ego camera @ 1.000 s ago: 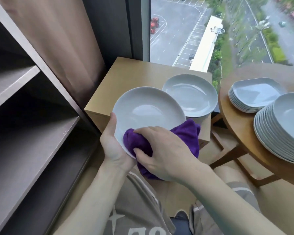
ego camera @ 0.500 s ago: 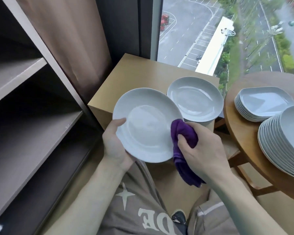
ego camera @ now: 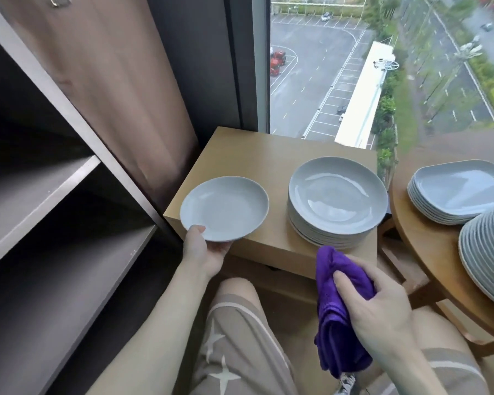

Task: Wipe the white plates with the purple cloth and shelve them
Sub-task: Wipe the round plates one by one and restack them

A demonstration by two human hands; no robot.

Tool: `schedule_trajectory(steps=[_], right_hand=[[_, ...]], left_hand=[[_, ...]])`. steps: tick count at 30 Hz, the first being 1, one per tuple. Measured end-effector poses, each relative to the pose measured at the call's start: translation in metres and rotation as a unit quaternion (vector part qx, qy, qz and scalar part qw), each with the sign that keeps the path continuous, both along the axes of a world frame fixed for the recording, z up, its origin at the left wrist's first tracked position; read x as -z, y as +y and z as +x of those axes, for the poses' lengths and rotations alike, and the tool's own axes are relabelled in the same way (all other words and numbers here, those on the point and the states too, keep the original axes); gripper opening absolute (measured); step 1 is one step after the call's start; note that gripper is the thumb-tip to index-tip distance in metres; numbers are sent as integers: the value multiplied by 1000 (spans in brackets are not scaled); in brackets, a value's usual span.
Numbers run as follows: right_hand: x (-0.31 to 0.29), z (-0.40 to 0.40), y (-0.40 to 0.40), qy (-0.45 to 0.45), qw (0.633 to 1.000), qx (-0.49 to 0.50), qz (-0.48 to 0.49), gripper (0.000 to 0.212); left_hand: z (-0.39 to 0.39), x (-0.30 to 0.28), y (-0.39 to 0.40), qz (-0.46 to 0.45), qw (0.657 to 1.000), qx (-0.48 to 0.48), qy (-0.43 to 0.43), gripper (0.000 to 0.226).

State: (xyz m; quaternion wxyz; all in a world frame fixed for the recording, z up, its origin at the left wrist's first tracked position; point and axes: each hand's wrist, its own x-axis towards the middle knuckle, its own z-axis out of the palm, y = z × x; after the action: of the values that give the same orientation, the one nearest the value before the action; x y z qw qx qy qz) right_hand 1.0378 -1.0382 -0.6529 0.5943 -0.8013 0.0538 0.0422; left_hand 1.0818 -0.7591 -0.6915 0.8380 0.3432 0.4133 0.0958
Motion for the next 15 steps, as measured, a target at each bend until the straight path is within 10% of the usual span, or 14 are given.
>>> schedule_trajectory(steps=[15], right_hand=[[-16, 28, 31, -18, 1000, -2, 4, 28]], left_hand=[[59, 42, 37, 222, 957, 96, 159, 45]])
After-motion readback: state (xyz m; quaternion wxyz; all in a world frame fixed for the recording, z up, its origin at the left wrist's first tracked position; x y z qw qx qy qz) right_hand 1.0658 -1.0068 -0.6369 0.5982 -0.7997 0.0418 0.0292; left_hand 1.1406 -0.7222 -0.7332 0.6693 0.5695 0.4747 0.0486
